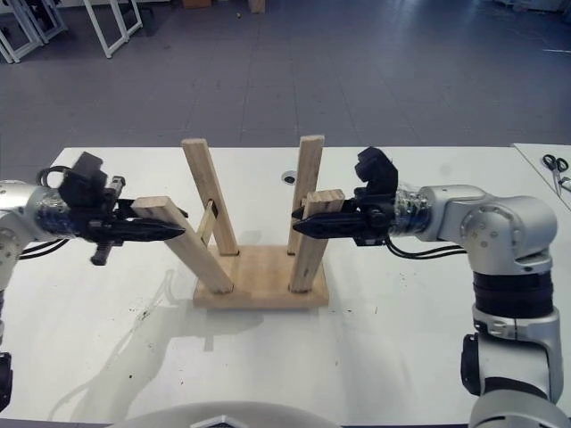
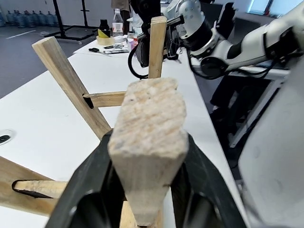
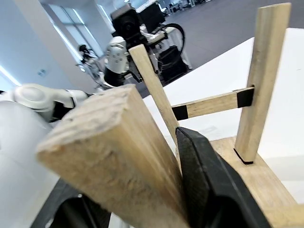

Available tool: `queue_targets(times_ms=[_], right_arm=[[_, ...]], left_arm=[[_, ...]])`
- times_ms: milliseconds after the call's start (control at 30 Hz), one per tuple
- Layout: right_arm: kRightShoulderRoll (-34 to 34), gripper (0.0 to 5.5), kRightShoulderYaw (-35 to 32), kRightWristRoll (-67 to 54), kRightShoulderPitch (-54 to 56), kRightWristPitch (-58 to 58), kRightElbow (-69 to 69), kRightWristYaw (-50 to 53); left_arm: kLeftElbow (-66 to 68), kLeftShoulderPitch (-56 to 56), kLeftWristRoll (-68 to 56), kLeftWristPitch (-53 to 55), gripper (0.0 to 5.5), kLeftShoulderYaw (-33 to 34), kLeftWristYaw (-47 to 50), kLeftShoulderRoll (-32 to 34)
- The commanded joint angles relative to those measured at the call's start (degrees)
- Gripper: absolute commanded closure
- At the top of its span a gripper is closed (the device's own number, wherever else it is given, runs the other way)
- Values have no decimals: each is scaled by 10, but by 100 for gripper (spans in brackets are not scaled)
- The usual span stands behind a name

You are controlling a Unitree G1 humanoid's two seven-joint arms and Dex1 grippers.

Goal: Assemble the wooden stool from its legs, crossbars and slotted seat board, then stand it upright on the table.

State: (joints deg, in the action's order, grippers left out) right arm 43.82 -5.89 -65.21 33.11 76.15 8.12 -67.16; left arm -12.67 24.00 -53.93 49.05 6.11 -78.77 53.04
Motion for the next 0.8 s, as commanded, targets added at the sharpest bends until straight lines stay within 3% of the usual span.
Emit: queue_targets(times_ms=[33, 167, 200, 367, 533, 633, 800], right_arm=[[26, 373, -13, -174, 19, 157, -25, 52], [-20, 373, 10, -135, 44, 162, -117, 150], [-34, 374, 21, -105, 50, 150, -149, 163], [-73, 287, 85, 37, 106, 50, -301, 127], [-76, 196, 107, 119, 130, -11, -370, 64], [-65, 175, 103, 164, 124, -46, -396, 43], [-31, 175, 72, 201, 103, -80, -418, 13]], left_arm=[[-1, -22, -91, 157, 441, -12, -86, 95], [110, 40, -59, 183, 441, -61, -68, 61], [146, 59, -33, 169, 407, -76, -51, 37], [324, 147, 69, 99, 335, -115, -8, -72], [445, 187, 149, 46, 264, -122, -20, -93], [510, 199, 173, 34, 264, -109, -43, -82], [590, 228, 149, 38, 264, -6, -20, -77]])
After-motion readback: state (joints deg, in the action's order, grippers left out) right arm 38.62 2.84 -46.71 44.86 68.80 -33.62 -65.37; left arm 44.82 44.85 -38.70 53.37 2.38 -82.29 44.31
